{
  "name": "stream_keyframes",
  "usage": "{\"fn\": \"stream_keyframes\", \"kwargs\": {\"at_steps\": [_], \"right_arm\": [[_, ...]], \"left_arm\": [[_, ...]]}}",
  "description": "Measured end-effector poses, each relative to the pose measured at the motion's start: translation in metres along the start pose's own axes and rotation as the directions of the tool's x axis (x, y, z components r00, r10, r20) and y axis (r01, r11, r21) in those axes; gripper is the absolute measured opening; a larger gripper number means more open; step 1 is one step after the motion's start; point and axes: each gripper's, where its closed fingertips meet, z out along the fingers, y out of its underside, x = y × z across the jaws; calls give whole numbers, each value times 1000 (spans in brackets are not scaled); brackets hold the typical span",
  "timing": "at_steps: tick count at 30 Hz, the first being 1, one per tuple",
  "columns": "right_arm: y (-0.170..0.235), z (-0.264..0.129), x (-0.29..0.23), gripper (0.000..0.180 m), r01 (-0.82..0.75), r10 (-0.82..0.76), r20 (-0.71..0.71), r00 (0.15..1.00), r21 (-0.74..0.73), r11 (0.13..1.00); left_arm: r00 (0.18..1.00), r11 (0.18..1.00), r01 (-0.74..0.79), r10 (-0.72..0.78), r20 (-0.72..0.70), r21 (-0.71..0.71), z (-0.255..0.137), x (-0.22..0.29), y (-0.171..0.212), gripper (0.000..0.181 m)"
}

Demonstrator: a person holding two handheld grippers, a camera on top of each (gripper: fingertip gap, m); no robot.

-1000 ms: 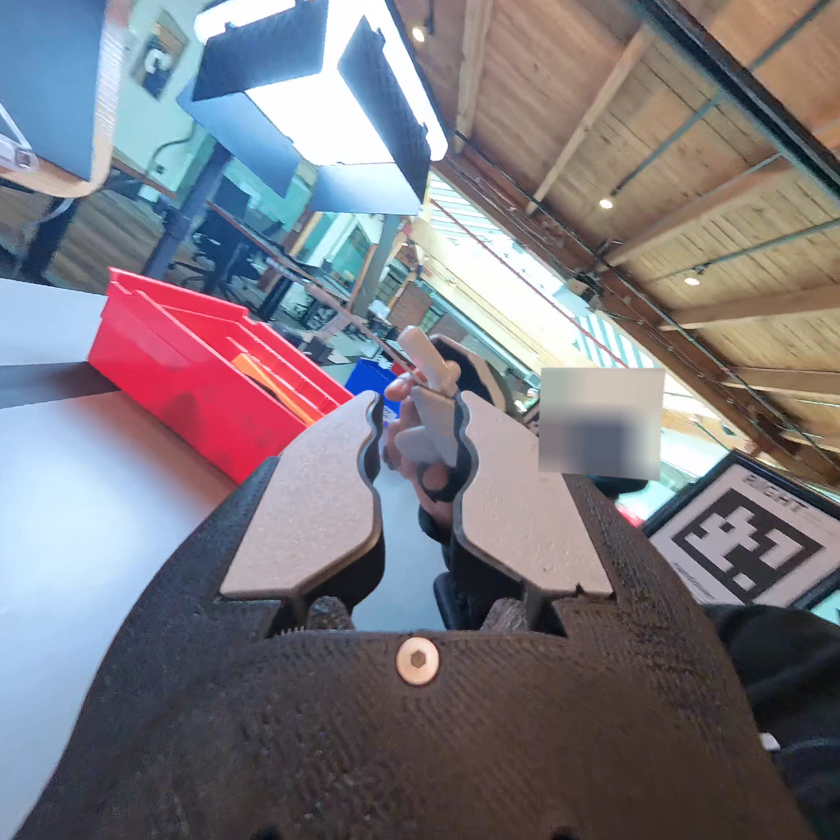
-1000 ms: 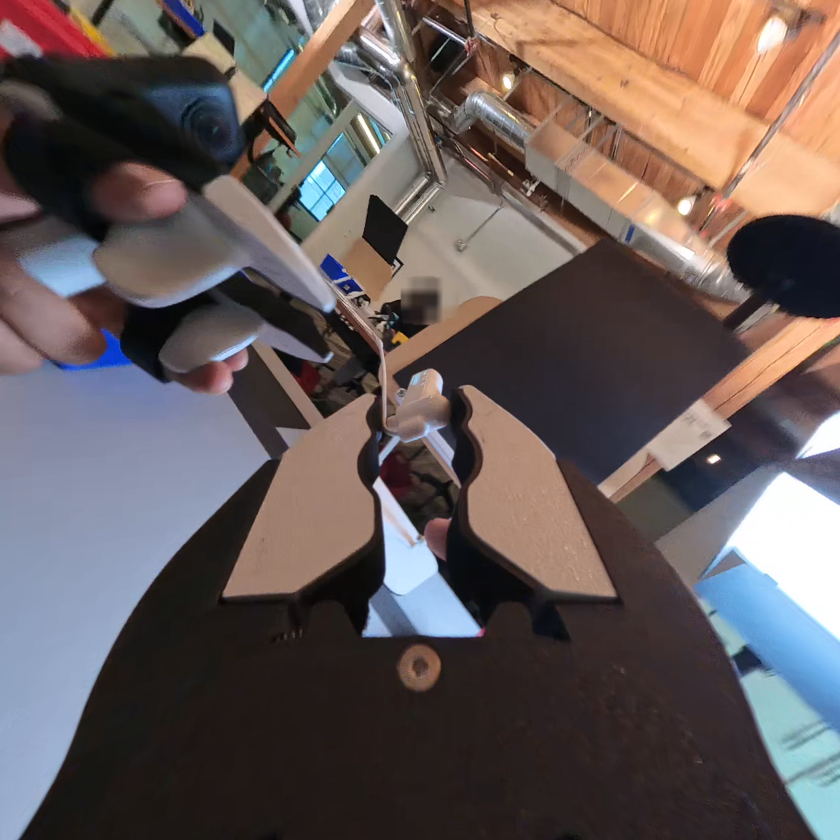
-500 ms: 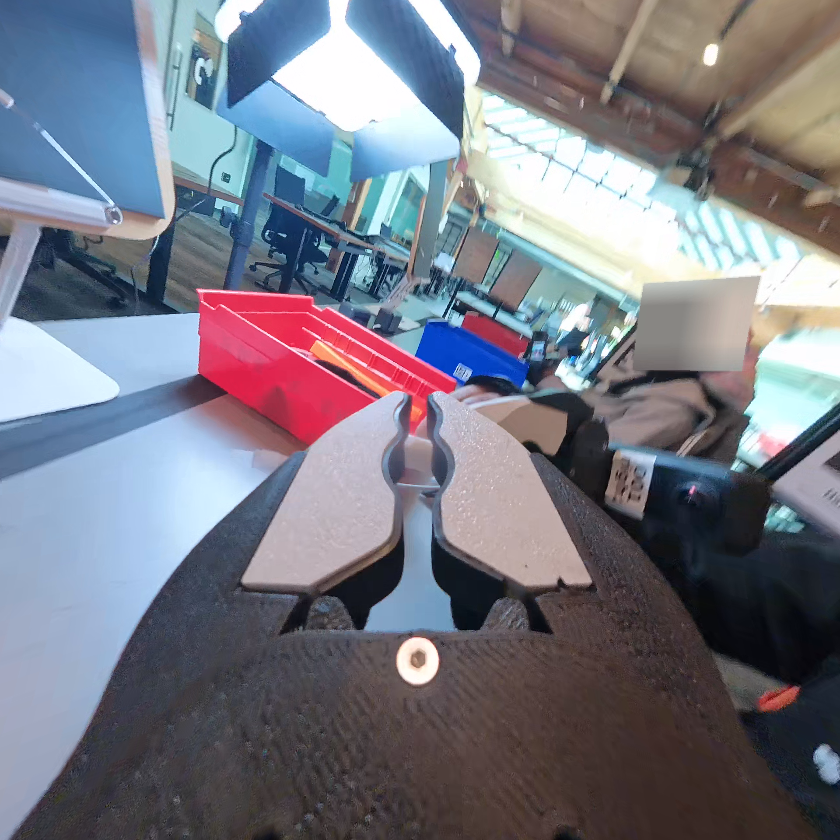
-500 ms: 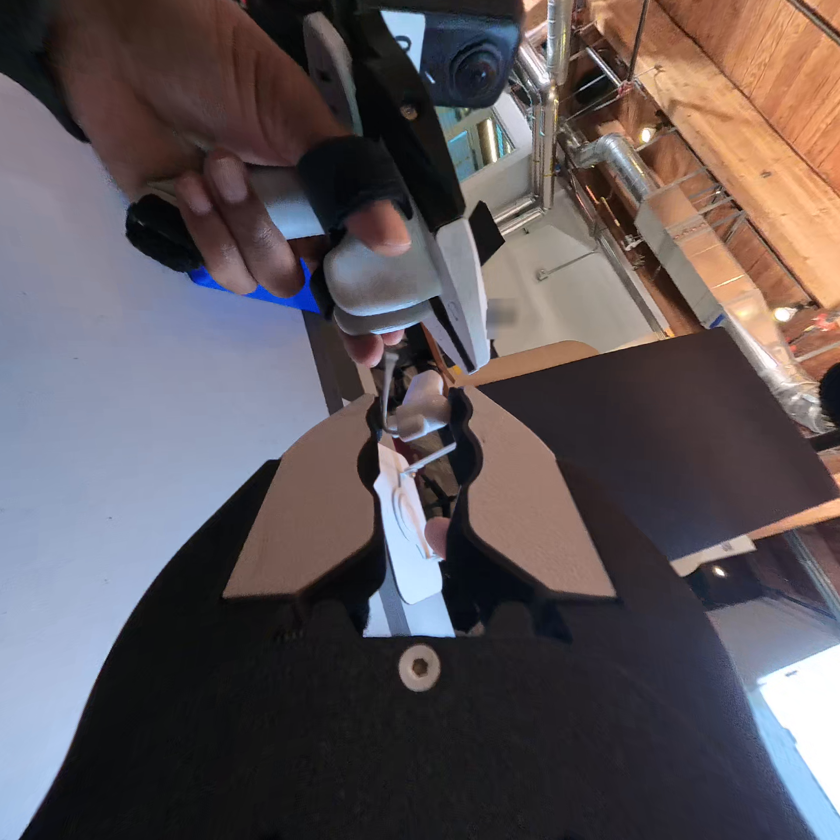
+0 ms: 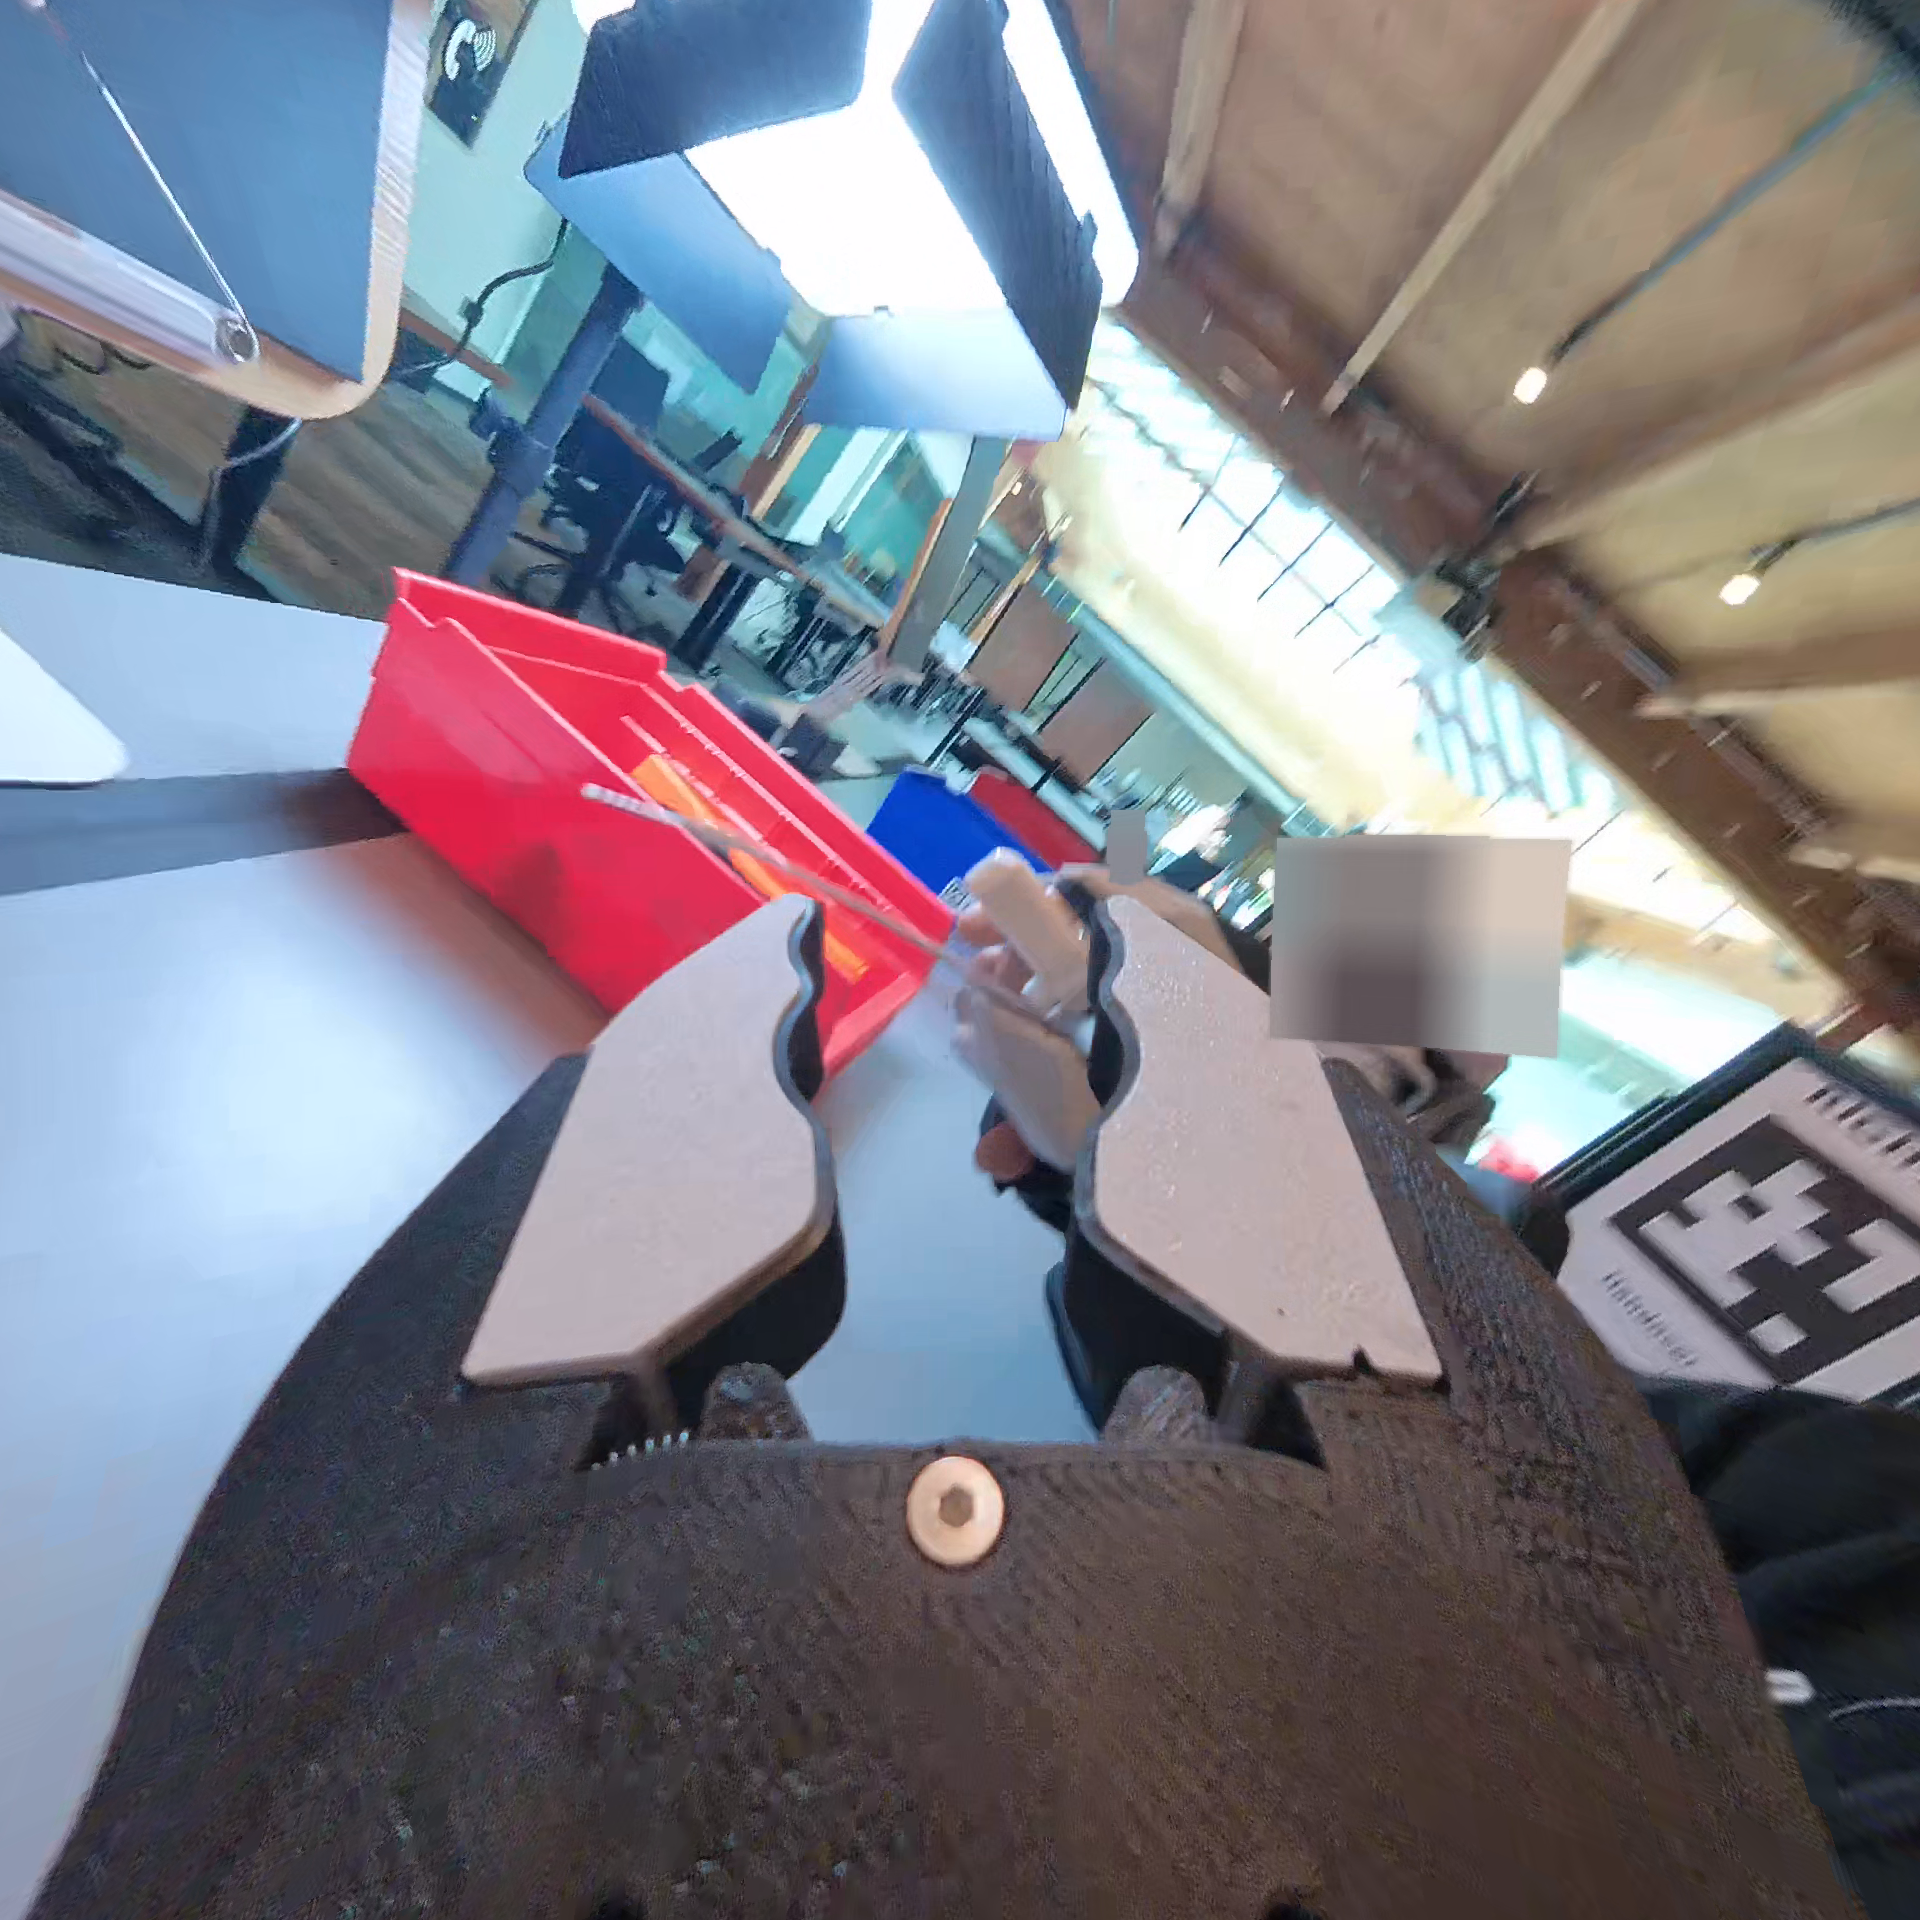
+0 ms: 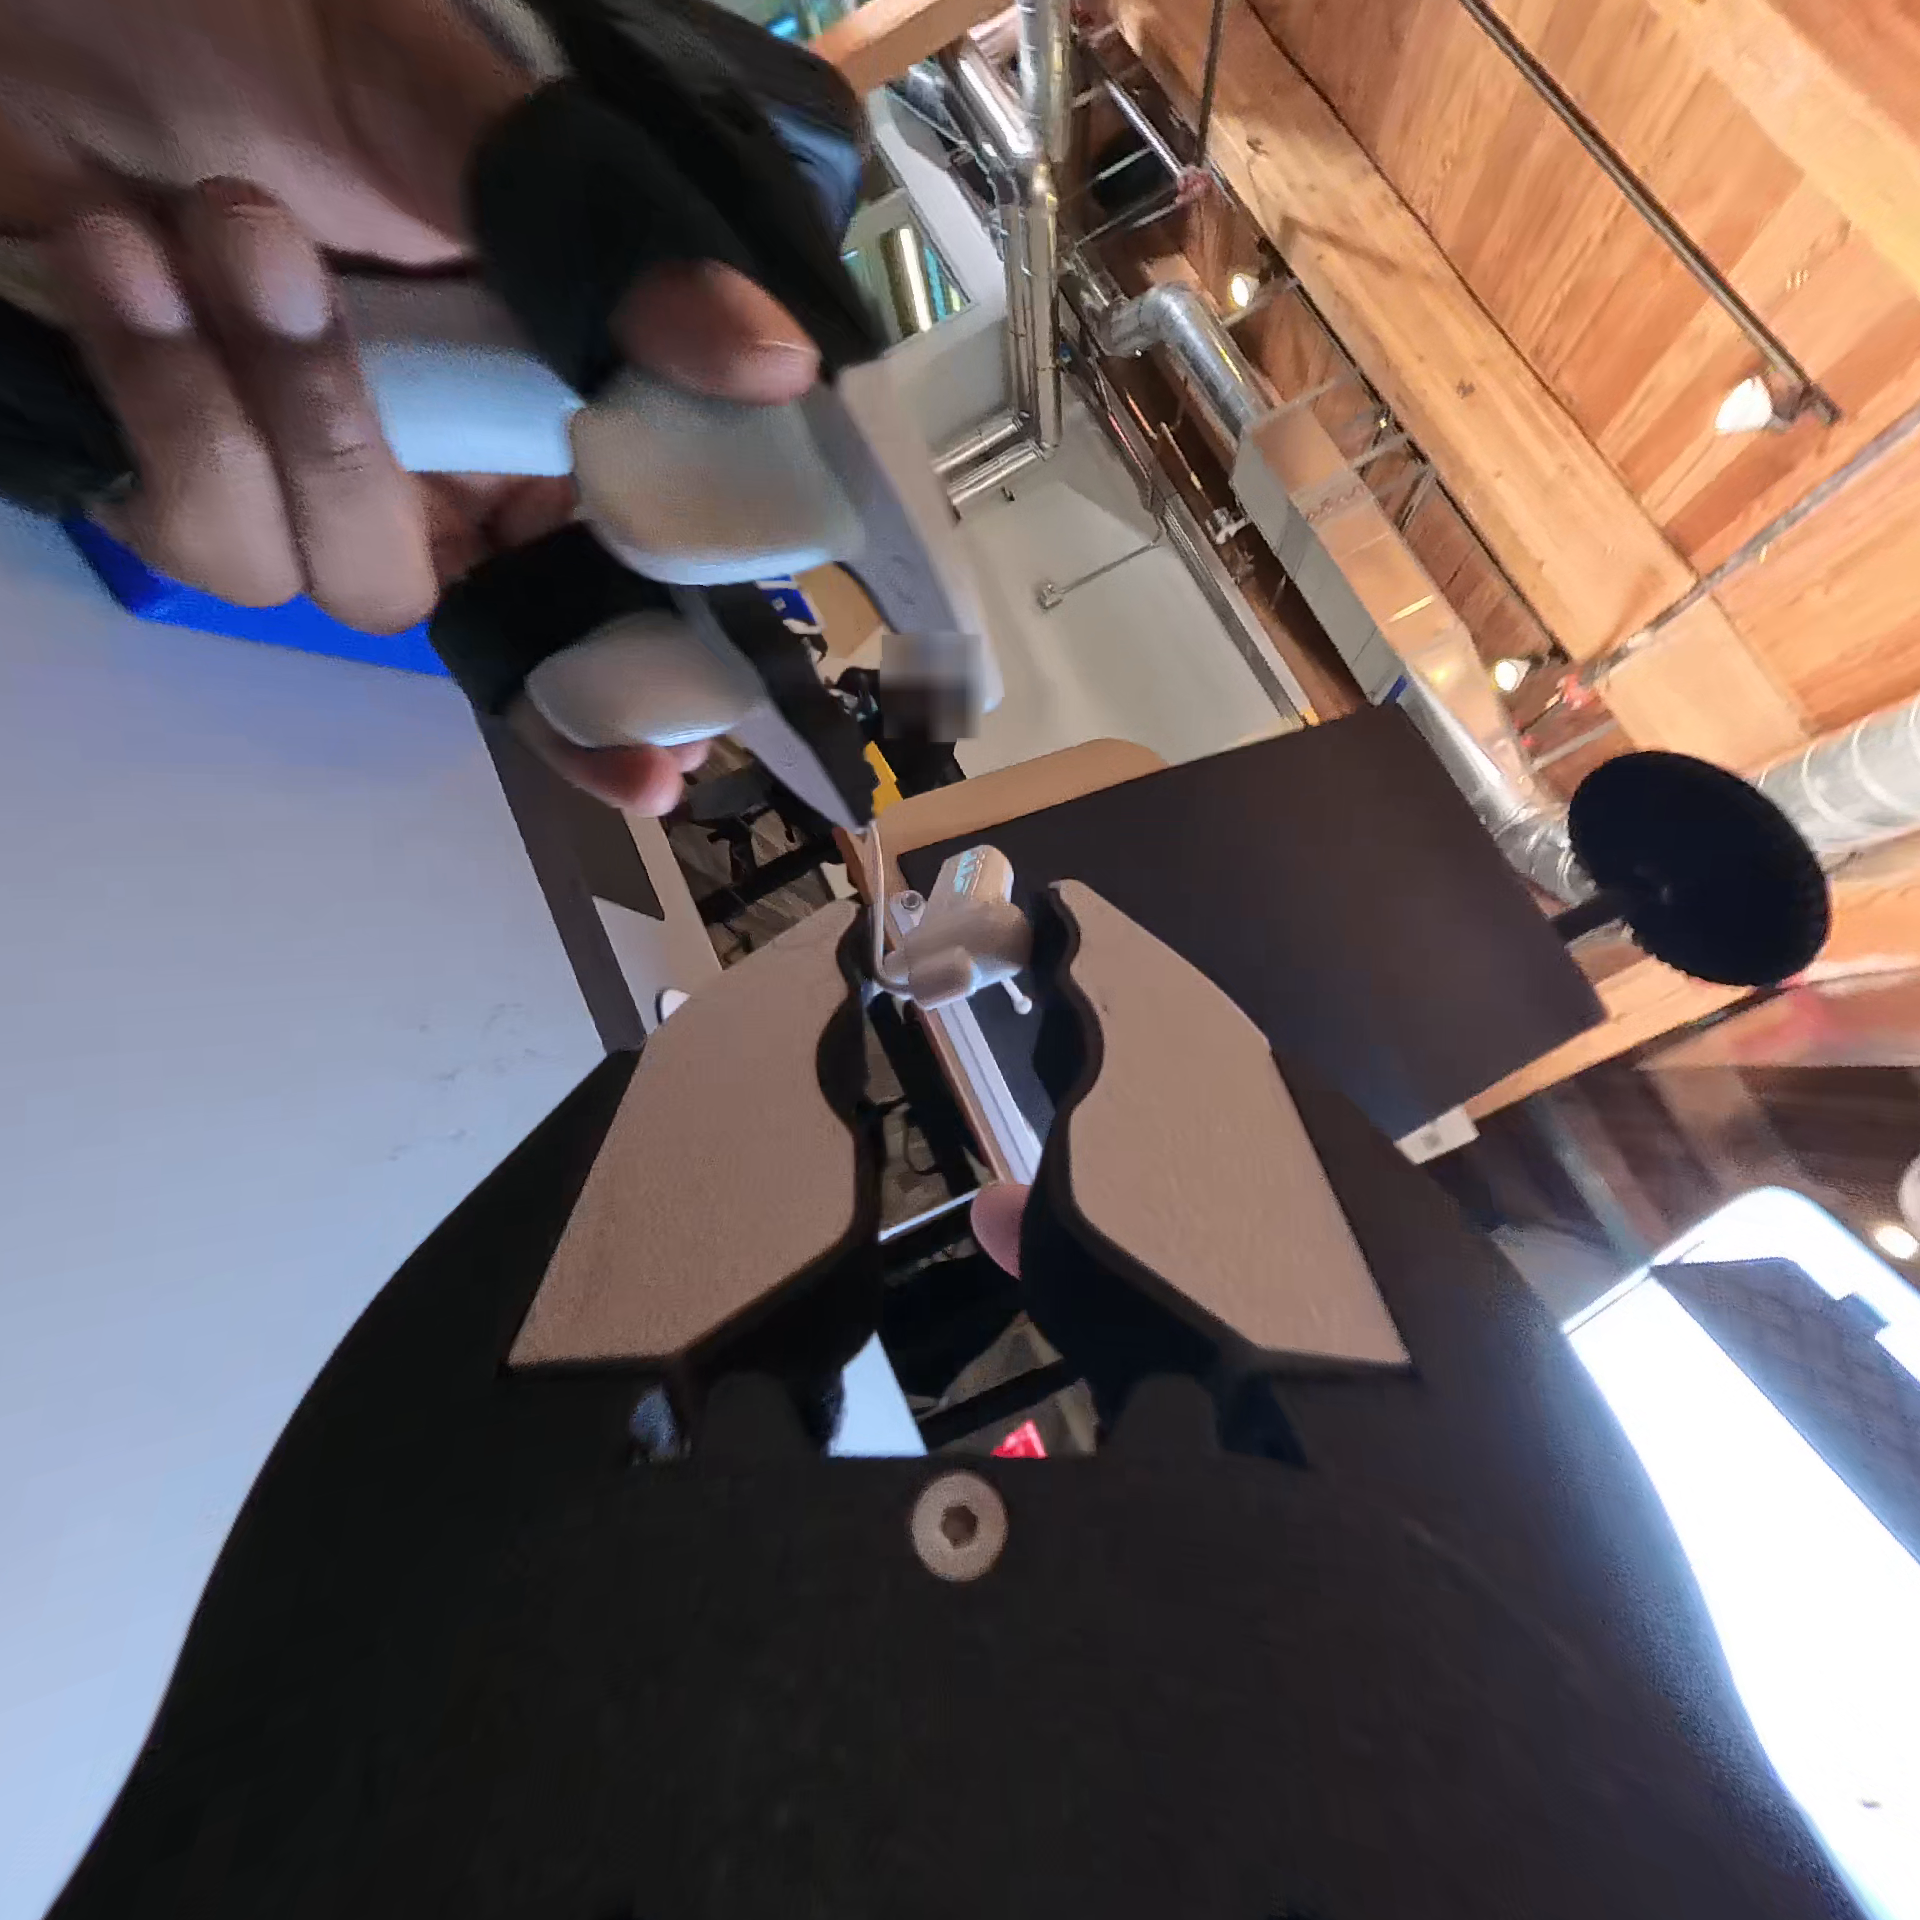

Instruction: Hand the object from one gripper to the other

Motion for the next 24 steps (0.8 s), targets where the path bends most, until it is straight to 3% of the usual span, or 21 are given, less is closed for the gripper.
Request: {"fn": "stream_keyframes", "kwargs": {"at_steps": [3,9,14,16,19,24], "right_arm": [[-2,1,-13,29,85,-85,30,996,9,996],[-1,1,-11,29,89,-89,12,996,5,996],[4,-2,10,29,51,-51,-74,996,-6,999],[2,-3,10,29,61,-61,-82,995,4,998],[-3,-2,3,29,94,-93,-63,994,16,995],[-7,-1,-14,29,91,-92,23,995,45,995]], "left_arm": [[1000,1000,-1,1,12,29,-1,-3,-3,40],[997,998,-67,67,25,5,-4,-1,-5,36],[995,998,-58,57,85,6,-13,-9,-13,38],[997,1000,-3,3,75,-9,-9,-12,-7,47],[998,998,65,-65,22,-1,-3,-10,-1,51],[1000,999,-17,17,-10,-36,1,1,4,49]]}}
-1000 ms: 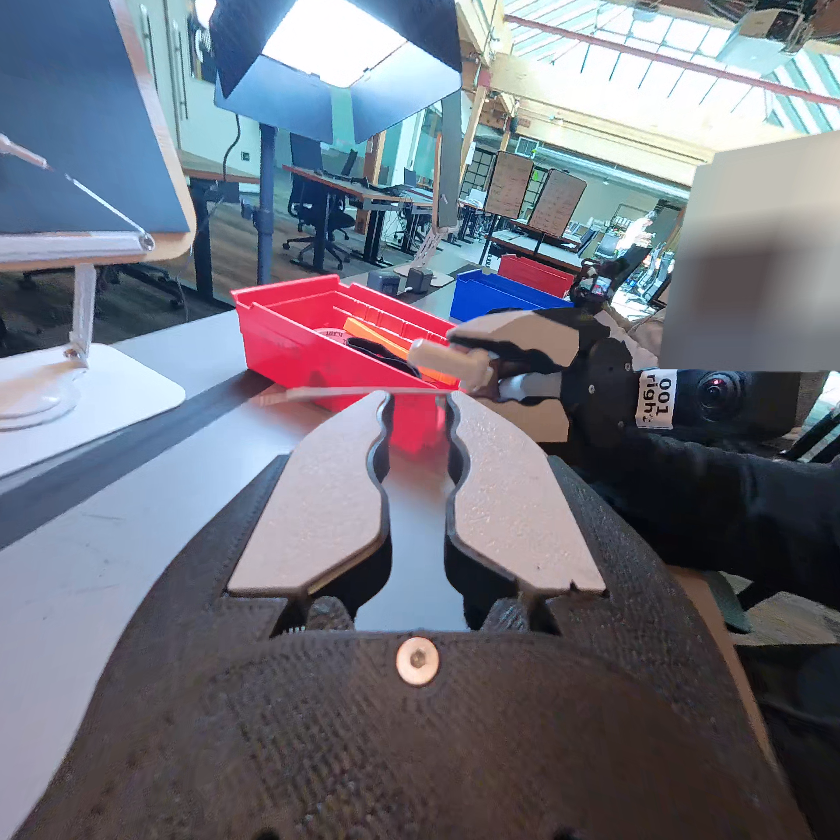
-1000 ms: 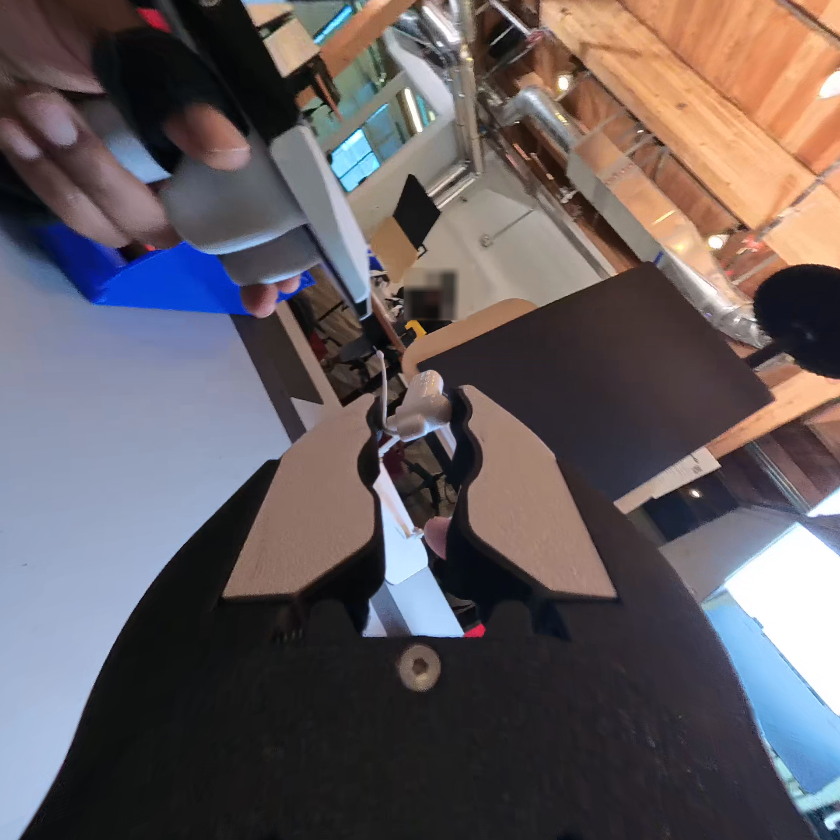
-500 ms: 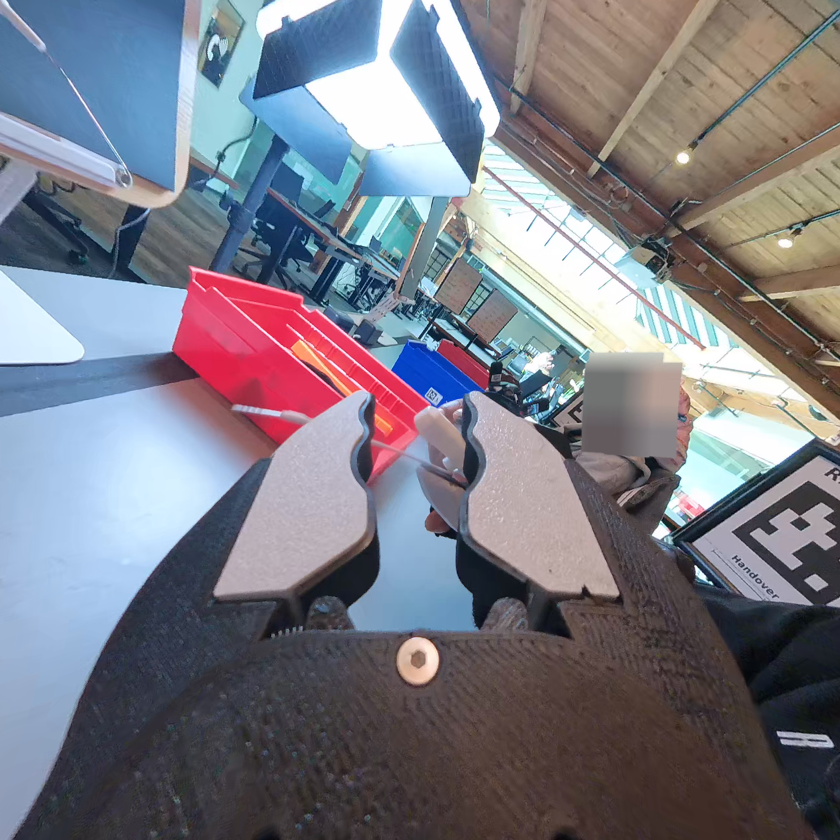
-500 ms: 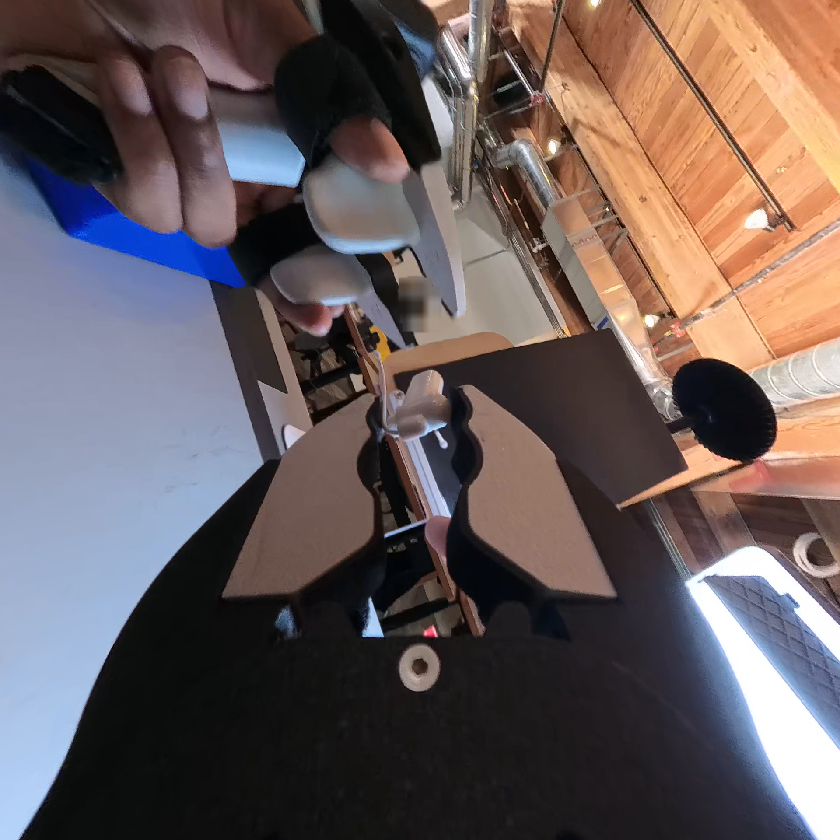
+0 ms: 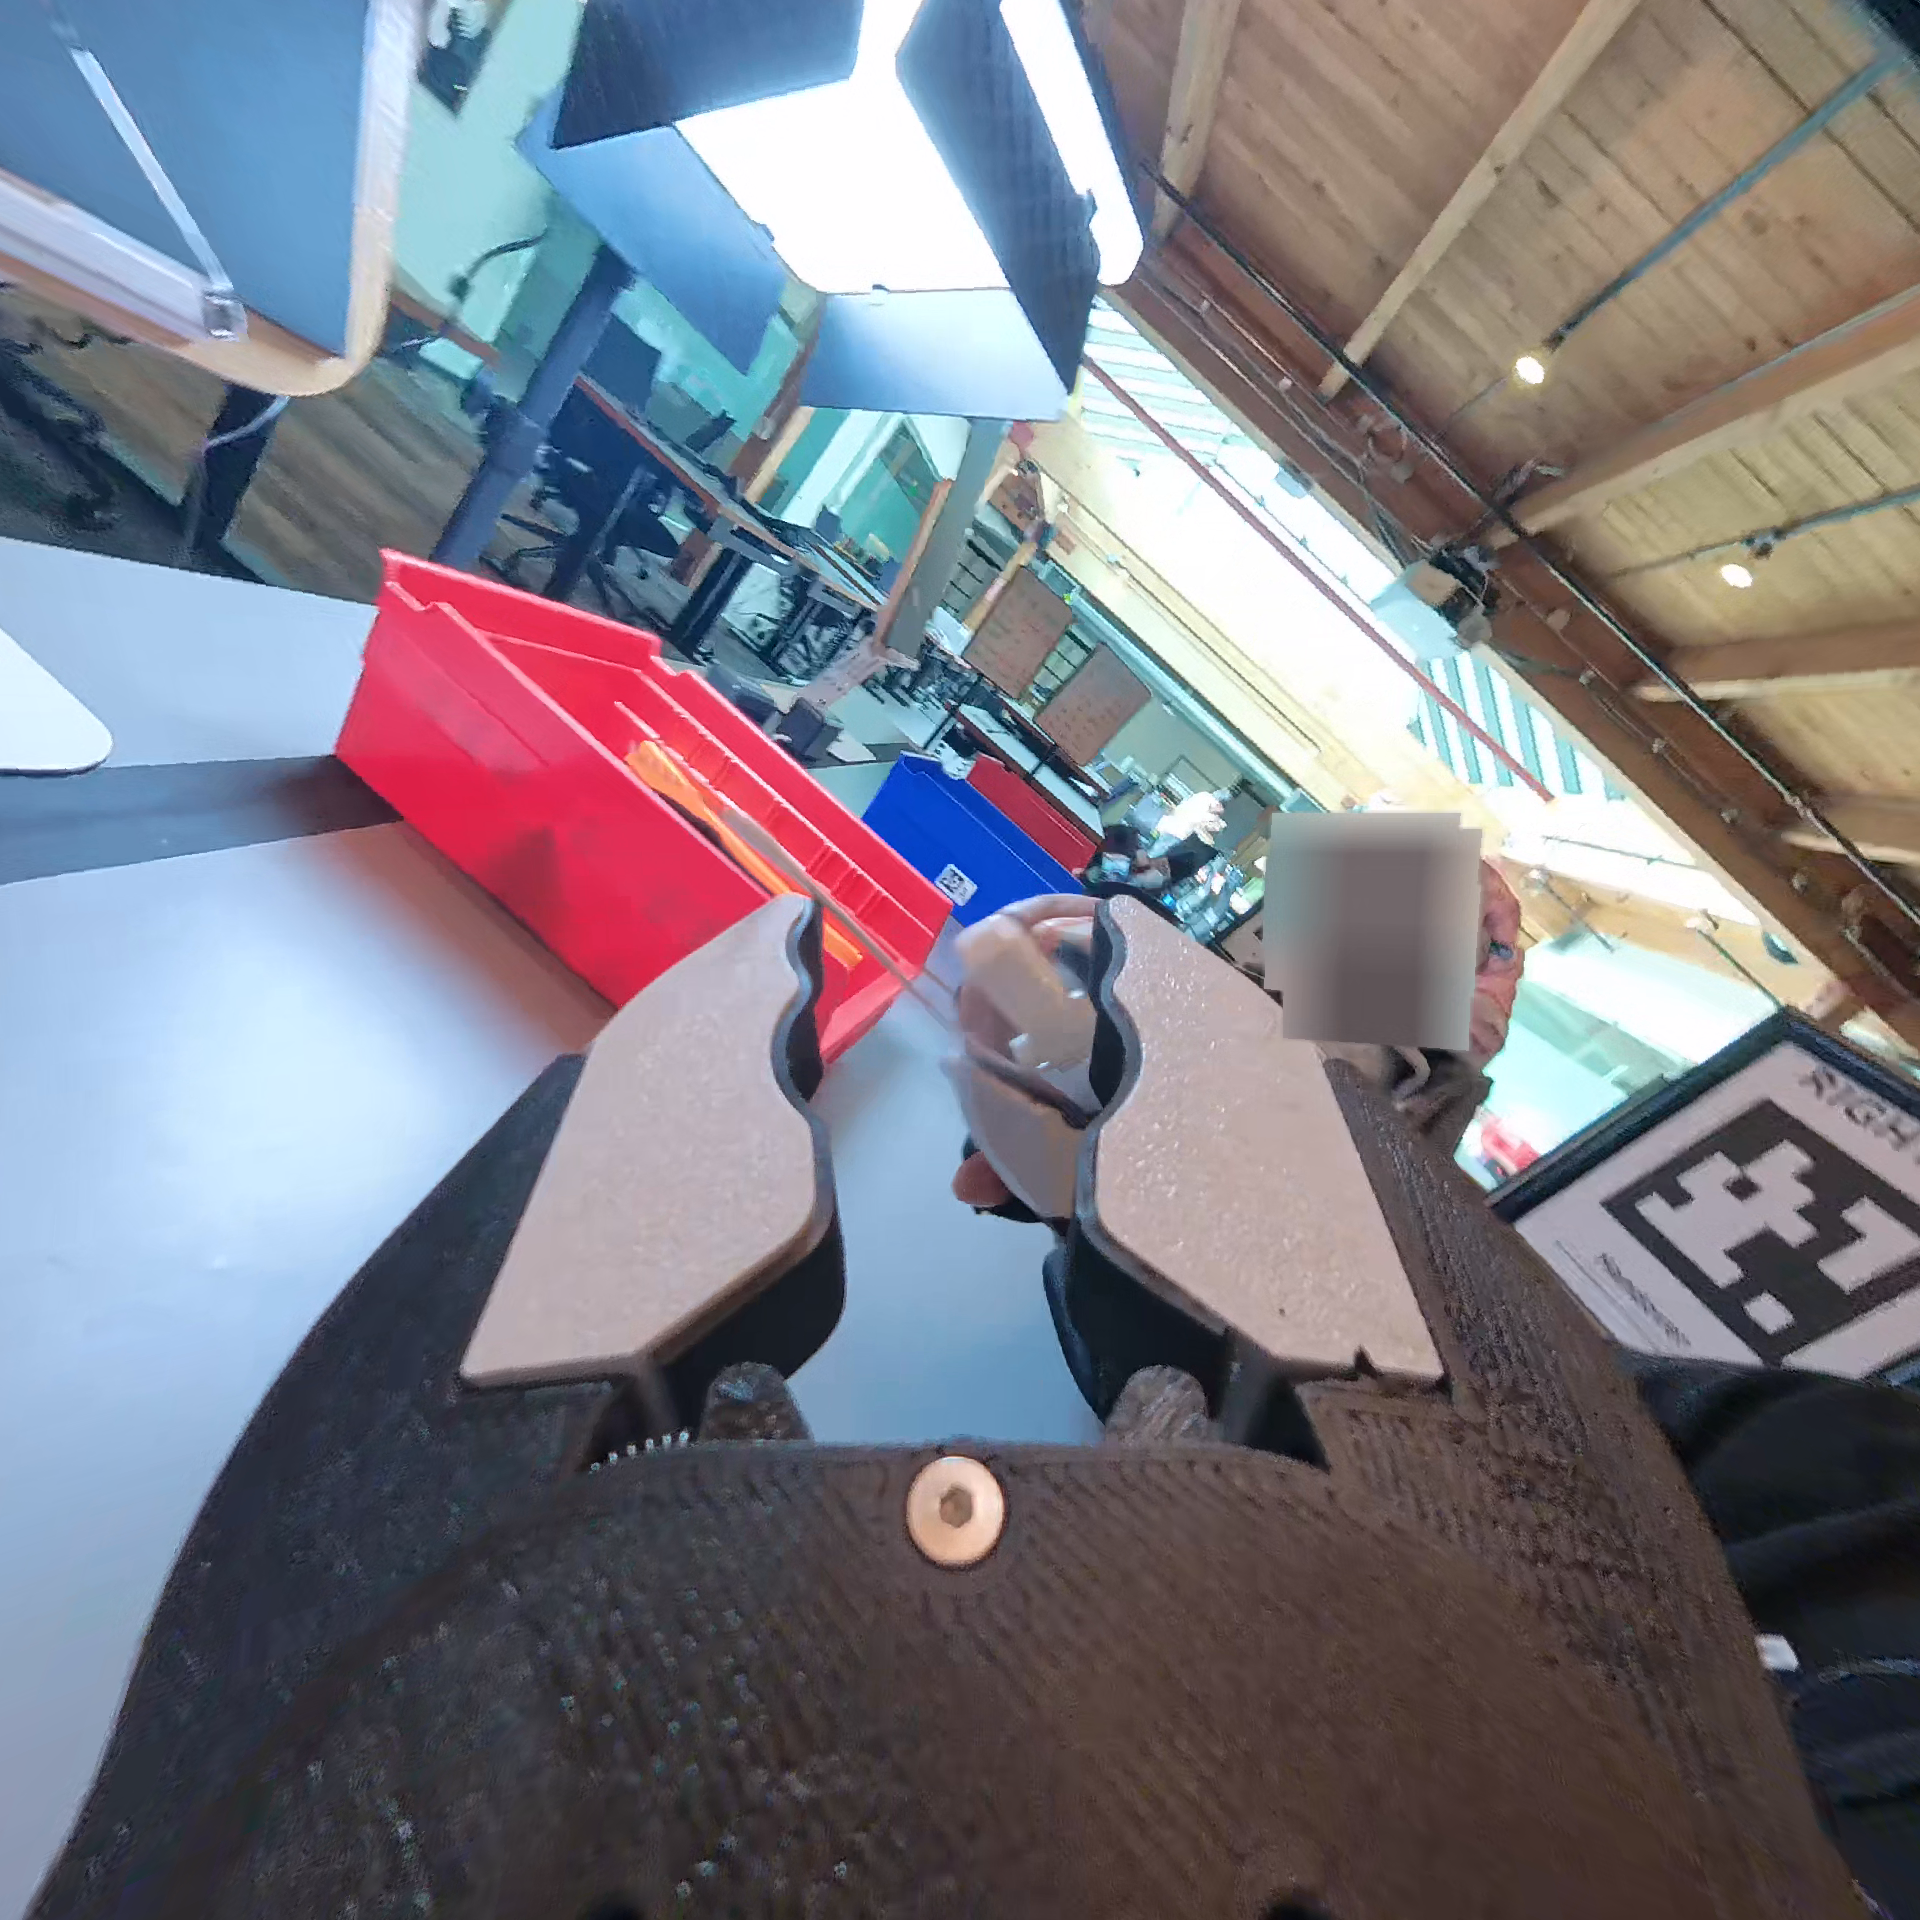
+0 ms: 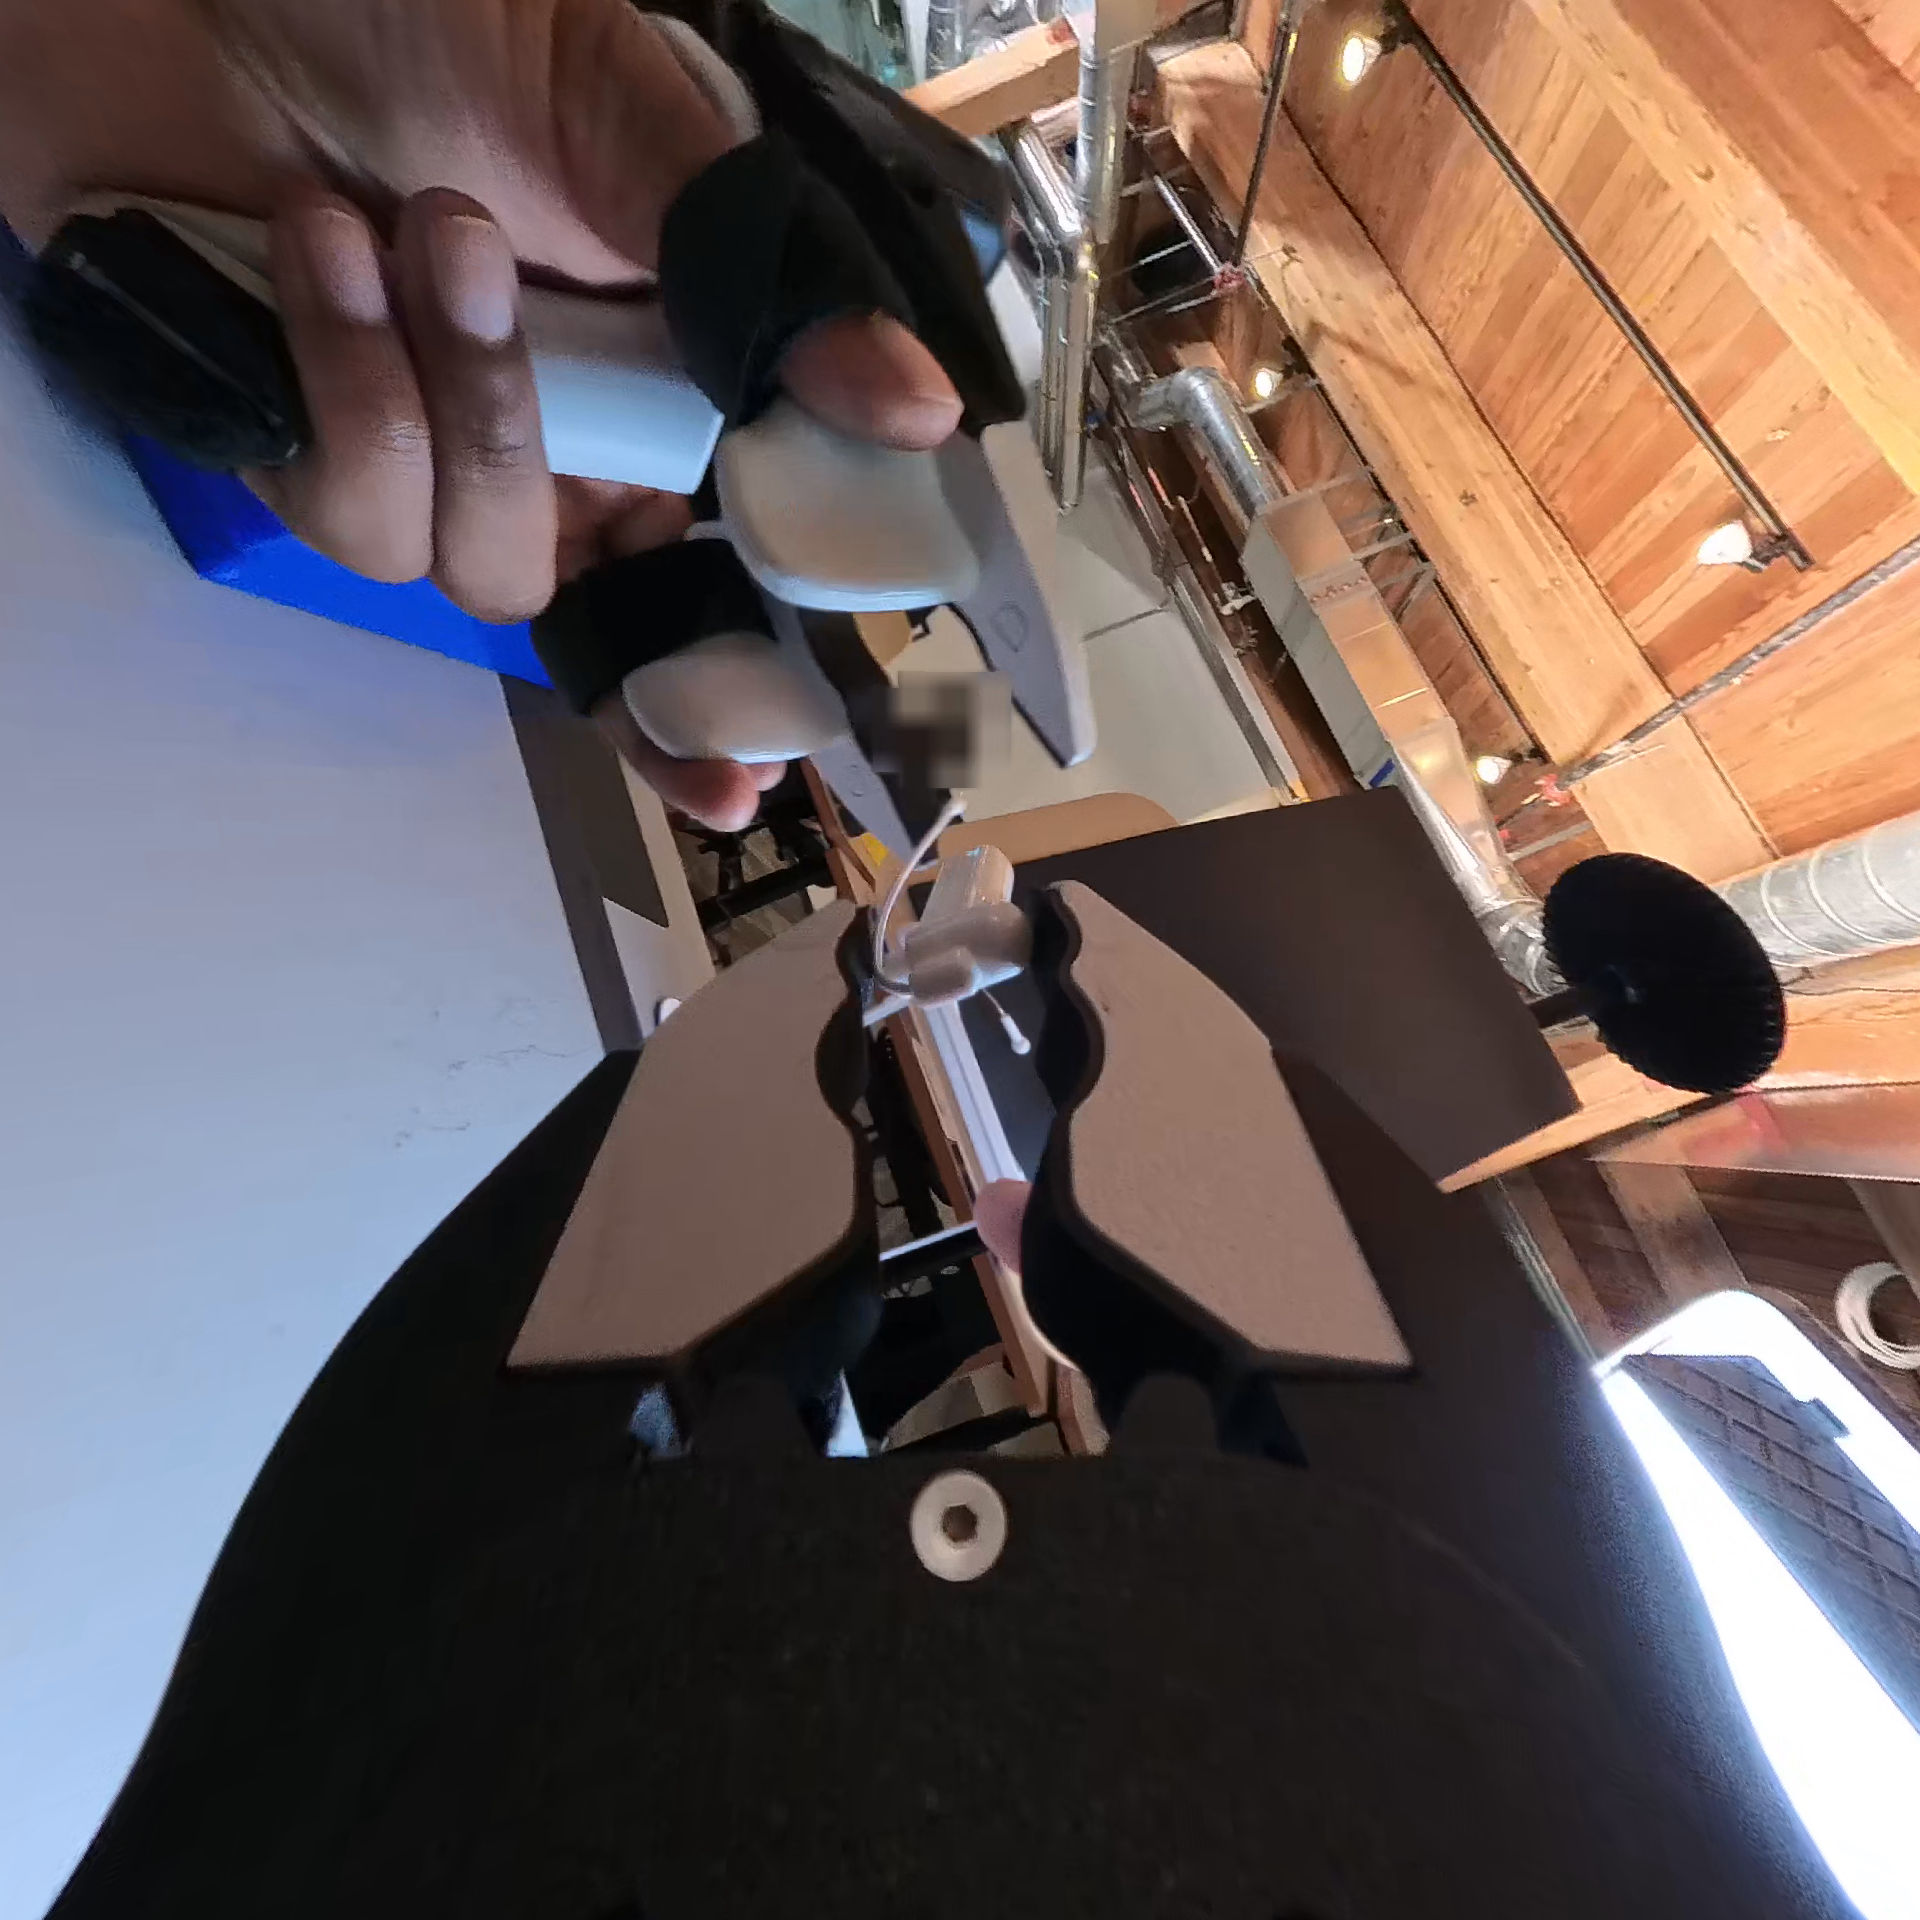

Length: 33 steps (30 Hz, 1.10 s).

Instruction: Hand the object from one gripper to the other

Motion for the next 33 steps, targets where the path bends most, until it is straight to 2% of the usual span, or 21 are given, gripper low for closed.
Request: {"fn": "stream_keyframes", "kwargs": {"at_steps": [7,11,13,15,19,22,24,26,28,30,33], "right_arm": [[-3,0,-2,29,7,-7,-3,1000,13,1000],[-4,0,-2,29,35,-35,-24,999,6,999],[-2,0,1,29,60,-60,-49,997,-7,998],[-2,1,1,30,72,-73,-57,996,-18,997],[-3,3,-7,35,0,0,12,1000,-6,1000],[-3,4,-7,54,-274,273,136,952,-14,962],[-5,3,1,59,-514,507,217,834,-27,857],[-8,-1,9,62,-688,667,298,683,-45,724],[-10,-5,19,60,-791,753,355,554,-60,609],[-6,-7,26,59,-852,811,365,457,-84,517],[-1,-5,26,55,-929,886,379,266,-146,341]], "left_arm": [[998,992,18,-24,-50,-125,9,10,22,44],[996,990,61,-69,-60,-130,13,10,27,41],[989,988,112,-121,-87,-106,13,12,24,20],[988,990,112,-121,-101,-84,13,12,23,16],[998,999,-26,24,-58,-42,8,10,13,14],[971,972,-229,232,56,-60,-3,1,3,14],[916,926,-358,373,146,-115,-11,-9,-2,14],[800,834,-504,548,244,-222,-18,-22,-4,14],[622,695,-625,719,310,-356,-23,-34,-4,14],[456,560,-696,828,325,-450,-22,-37,-2,14],[294,415,-756,906,304,-507,-12,-32,5,14]]}}
